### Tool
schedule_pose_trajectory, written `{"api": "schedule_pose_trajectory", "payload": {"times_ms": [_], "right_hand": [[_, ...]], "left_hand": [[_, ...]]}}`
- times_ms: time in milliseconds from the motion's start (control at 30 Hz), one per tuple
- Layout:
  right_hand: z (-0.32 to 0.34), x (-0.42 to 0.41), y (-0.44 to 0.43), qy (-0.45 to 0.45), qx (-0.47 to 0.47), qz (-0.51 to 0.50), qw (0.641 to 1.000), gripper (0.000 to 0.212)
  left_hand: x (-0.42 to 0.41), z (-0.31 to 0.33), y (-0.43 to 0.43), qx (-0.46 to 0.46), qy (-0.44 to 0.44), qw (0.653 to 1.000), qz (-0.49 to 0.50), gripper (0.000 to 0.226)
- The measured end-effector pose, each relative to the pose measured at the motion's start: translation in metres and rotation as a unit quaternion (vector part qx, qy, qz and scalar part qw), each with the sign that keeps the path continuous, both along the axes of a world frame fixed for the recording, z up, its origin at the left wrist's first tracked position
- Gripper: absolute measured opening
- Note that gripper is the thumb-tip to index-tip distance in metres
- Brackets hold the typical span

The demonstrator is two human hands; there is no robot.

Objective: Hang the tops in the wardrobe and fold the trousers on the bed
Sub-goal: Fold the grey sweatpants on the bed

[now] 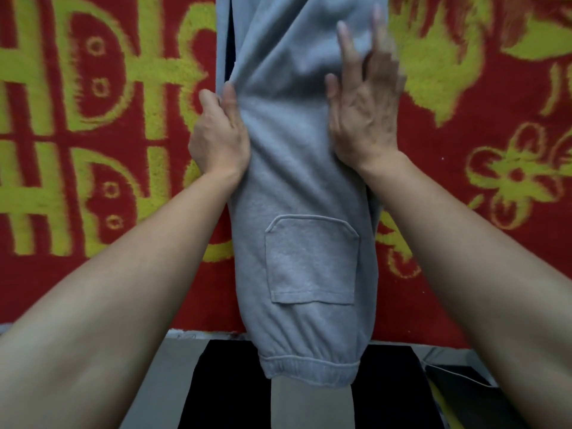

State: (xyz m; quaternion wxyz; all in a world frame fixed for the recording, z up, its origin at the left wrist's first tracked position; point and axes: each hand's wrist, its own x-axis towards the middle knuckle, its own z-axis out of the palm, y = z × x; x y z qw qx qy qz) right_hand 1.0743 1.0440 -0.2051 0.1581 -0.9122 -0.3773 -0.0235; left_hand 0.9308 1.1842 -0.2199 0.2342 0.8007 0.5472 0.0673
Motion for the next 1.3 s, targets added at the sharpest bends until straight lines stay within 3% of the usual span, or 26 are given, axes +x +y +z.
{"api": "schedule_pose_trajectory", "payload": {"times_ms": [100, 233, 367, 433, 600, 700, 800, 867, 967, 1033, 1100, 1167, 1300], "right_hand": [[-0.015, 0.011, 0.007, 0.066, -0.191, 0.107, 0.974, 0.060], [-0.016, 0.014, 0.012, 0.094, -0.229, 0.099, 0.964, 0.063], [0.007, 0.034, 0.032, 0.067, -0.162, 0.065, 0.982, 0.047], [0.017, 0.052, 0.053, 0.109, -0.083, 0.003, 0.991, 0.039], [0.035, 0.101, 0.119, 0.238, 0.106, -0.187, 0.947, 0.030], [0.036, 0.129, 0.154, 0.322, 0.189, -0.301, 0.877, 0.048], [0.035, 0.156, 0.176, 0.435, 0.259, -0.403, 0.762, 0.071], [0.036, 0.170, 0.183, 0.473, 0.331, -0.438, 0.690, 0.059], [0.051, 0.182, 0.200, 0.471, 0.476, -0.444, 0.596, 0.017], [0.066, 0.187, 0.220, 0.488, 0.556, -0.373, 0.560, 0.017], [0.080, 0.189, 0.244, 0.488, 0.577, -0.290, 0.587, 0.028], [0.084, 0.192, 0.266, 0.478, 0.536, -0.226, 0.658, 0.042], [0.069, 0.182, 0.282, 0.570, 0.309, -0.116, 0.753, 0.041]], "left_hand": [[0.003, -0.006, 0.001, 0.031, 0.049, 0.998, -0.038, 0.047], [0.010, -0.006, 0.006, 0.023, 0.106, 0.992, -0.058, 0.045], [0.024, 0.007, 0.031, 0.055, 0.086, 0.988, -0.114, 0.045], [0.040, 0.012, 0.057, 0.065, 0.102, 0.979, -0.162, 0.054], [0.099, 0.017, 0.124, 0.009, 0.134, 0.964, -0.229, 0.071], [0.123, 0.012, 0.147, -0.056, 0.192, 0.954, -0.222, 0.082], [0.126, 0.004, 0.155, -0.069, 0.191, 0.955, -0.218, 0.085], [0.126, -0.001, 0.158, -0.063, 0.193, 0.954, -0.218, 0.087], [0.129, -0.003, 0.163, -0.055, 0.201, 0.954, -0.216, 0.090], [0.130, -0.002, 0.164, -0.048, 0.210, 0.952, -0.218, 0.090], [0.130, -0.002, 0.163, -0.043, 0.213, 0.951, -0.221, 0.089], [0.129, -0.004, 0.164, -0.039, 0.209, 0.952, -0.221, 0.087], [0.128, -0.006, 0.165, -0.035, 0.191, 0.955, -0.223, 0.078]]}}
